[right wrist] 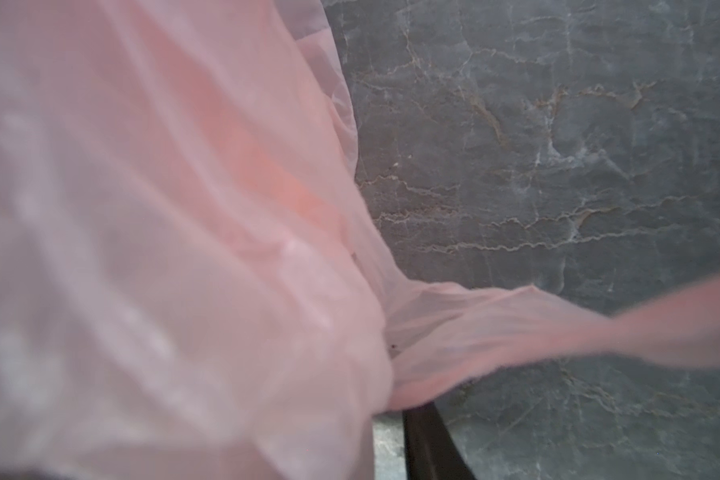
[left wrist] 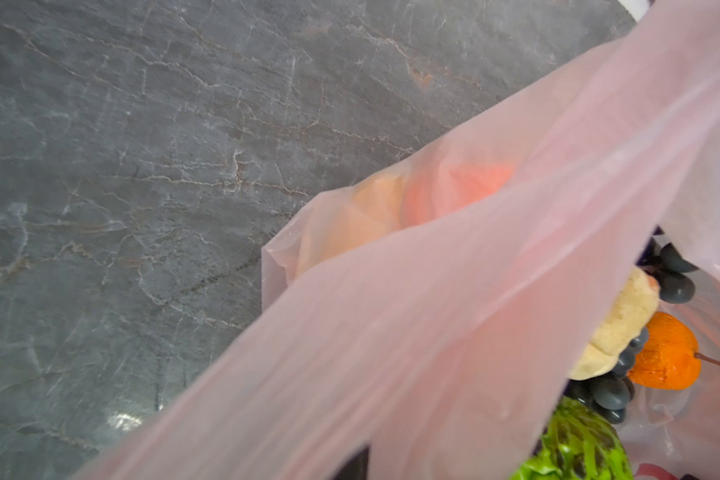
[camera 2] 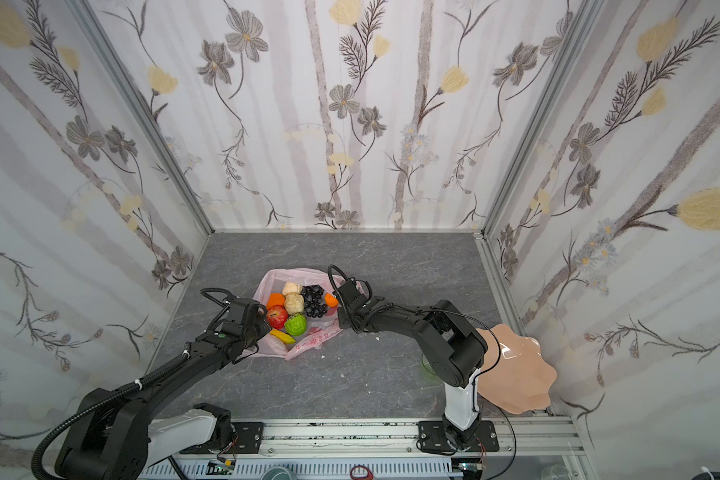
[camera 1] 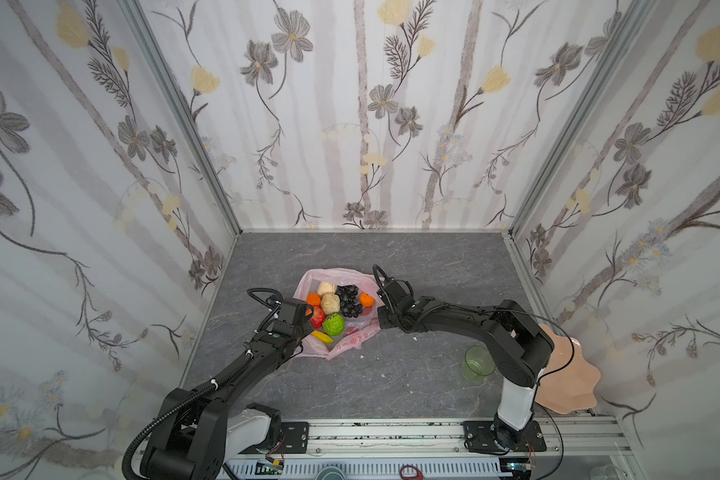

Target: Take the fake fruits out of the plastic bag

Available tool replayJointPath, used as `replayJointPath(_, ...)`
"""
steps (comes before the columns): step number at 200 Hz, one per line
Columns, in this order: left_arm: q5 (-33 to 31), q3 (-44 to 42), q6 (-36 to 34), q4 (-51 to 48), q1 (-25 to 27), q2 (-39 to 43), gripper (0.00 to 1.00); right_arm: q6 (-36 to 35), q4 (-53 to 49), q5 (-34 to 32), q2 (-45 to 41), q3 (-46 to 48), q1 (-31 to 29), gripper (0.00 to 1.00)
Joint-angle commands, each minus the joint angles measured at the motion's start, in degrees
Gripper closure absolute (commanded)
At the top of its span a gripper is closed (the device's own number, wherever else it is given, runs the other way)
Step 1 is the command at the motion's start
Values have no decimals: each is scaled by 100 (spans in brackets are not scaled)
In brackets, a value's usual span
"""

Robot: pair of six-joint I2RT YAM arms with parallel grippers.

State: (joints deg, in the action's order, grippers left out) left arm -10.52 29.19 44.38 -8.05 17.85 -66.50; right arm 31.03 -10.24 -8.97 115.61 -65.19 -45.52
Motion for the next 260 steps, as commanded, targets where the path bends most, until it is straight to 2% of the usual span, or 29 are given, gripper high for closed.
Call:
replayJointPath(1, -151, -57, -41, 366, 3, 39, 94, 35, -58, -118, -267, -71, 15, 49)
replayJointPath(11, -134, -95, -81, 448, 1, 52, 94, 3, -175, -99, -443, -76, 25, 37)
replayJointPath(28, -134, -191, -152, 586, 1, 127, 94, -99, -411, -94, -823, -12, 52, 25)
replayJointPath(52, -143, -347, -289, 787, 13, 306, 94, -159, -948, -348, -1600, 225, 256, 15)
replayJointPath(97, -12, -548, -539, 1212, 24, 598, 94, 0, -1917, -847, -2892, 562, 1294, 13)
replayJointPath(152, -11, -747, -672, 1541, 61, 782, 94, 334, -2534, -1079, -3532, 1029, 2968, 11)
replayJointPath(217, 177, -835, -668, 1779, 69, 789, 94, 626, -2358, -939, -3792, 1894, 4965, 0)
replayJointPath(245, 234, -857, -668, 1859, 72, 744, 93, 646, -1899, -369, -3746, 2463, 5605, 0)
replayJointPath(260, 244, -870, -670, 1895, 72, 701, 93, 618, -1658, -149, -3625, 2634, 5759, 0)
